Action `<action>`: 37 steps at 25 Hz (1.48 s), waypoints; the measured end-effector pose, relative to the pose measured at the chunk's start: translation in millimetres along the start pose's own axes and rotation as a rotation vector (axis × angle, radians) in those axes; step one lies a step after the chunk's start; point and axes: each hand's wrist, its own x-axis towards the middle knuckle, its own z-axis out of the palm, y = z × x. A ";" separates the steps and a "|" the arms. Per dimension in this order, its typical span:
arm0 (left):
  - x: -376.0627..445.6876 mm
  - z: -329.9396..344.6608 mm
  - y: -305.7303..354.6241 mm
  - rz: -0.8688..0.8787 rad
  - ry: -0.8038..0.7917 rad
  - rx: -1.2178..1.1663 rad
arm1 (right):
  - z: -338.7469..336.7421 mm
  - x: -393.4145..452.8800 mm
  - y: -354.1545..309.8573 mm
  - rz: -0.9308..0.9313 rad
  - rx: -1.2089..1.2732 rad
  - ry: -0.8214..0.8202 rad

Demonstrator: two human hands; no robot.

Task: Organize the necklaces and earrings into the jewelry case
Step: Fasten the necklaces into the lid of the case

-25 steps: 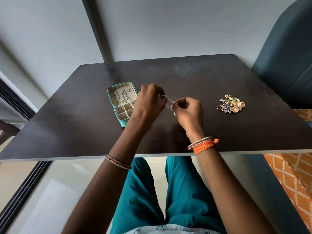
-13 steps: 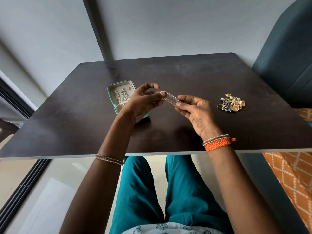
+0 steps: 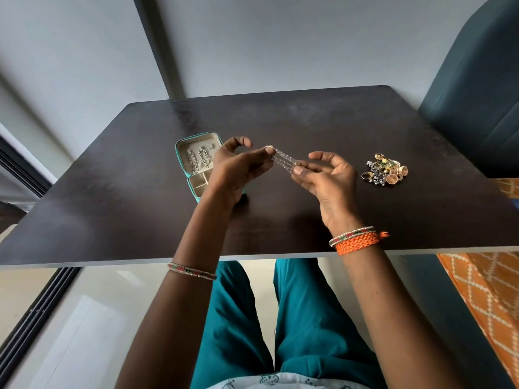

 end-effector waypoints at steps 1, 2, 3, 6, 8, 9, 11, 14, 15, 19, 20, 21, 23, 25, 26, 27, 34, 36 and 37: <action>-1.0 -1.5 5.4 0.019 -0.055 0.133 | -1.9 1.7 0.5 0.040 0.060 0.011; -2.6 -2.5 12.1 0.047 -0.108 0.263 | -3.2 2.9 0.5 0.083 0.116 0.014; -4.7 -3.2 20.0 0.069 -0.159 0.365 | -3.7 3.4 0.5 0.135 0.176 0.005; -6.3 -5.9 45.4 0.059 -0.263 0.457 | -2.1 1.0 -4.4 0.378 0.419 -0.111; -3.6 -8.1 53.1 0.038 -0.272 0.361 | 0.7 1.2 -9.0 0.448 0.488 -0.188; -2.2 -8.6 53.0 0.036 -0.259 0.291 | 4.0 1.9 -10.7 0.426 0.468 -0.204; 0.1 -8.7 48.8 0.052 -0.205 0.203 | 12.5 1.9 -11.8 0.316 0.343 -0.215; 1.5 -7.2 45.6 0.076 -0.161 0.262 | 20.2 3.9 -8.5 0.131 -0.091 -0.272; 1.4 -6.2 47.1 0.072 -0.173 0.313 | 21.7 6.3 -10.0 0.059 -0.285 -0.295; 3.6 -5.6 58.1 0.100 -0.234 0.535 | 33.5 20.1 -31.0 -0.201 -0.476 -0.438; 4.9 -7.1 62.1 0.109 -0.236 0.551 | 38.6 21.6 -37.1 -0.260 -0.473 -0.481; 6.0 -8.7 65.8 0.116 -0.234 0.563 | 43.6 22.5 -41.6 -0.335 -0.492 -0.513; 8.2 -12.5 73.0 0.119 -0.238 0.574 | 52.0 25.3 -46.4 -0.478 -0.548 -0.551; 9.7 -17.9 78.7 0.107 -0.271 0.559 | 57.4 26.9 -49.8 -0.545 -0.594 -0.565; 10.0 -21.1 80.6 0.094 -0.300 0.544 | 59.1 27.7 -51.8 -0.564 -0.627 -0.561; 10.1 -24.4 82.3 0.078 -0.329 0.525 | 60.8 28.1 -54.3 -0.588 -0.670 -0.559; 11.6 -41.0 88.3 0.122 -0.321 0.651 | 81.2 18.9 -56.1 -0.707 -0.873 -0.517; 13.3 -44.5 87.2 0.123 -0.284 0.599 | 89.6 20.3 -47.7 -0.761 -0.890 -0.482; 13.3 -46.3 86.1 0.120 -0.250 0.559 | 94.4 21.7 -42.5 -0.798 -0.902 -0.468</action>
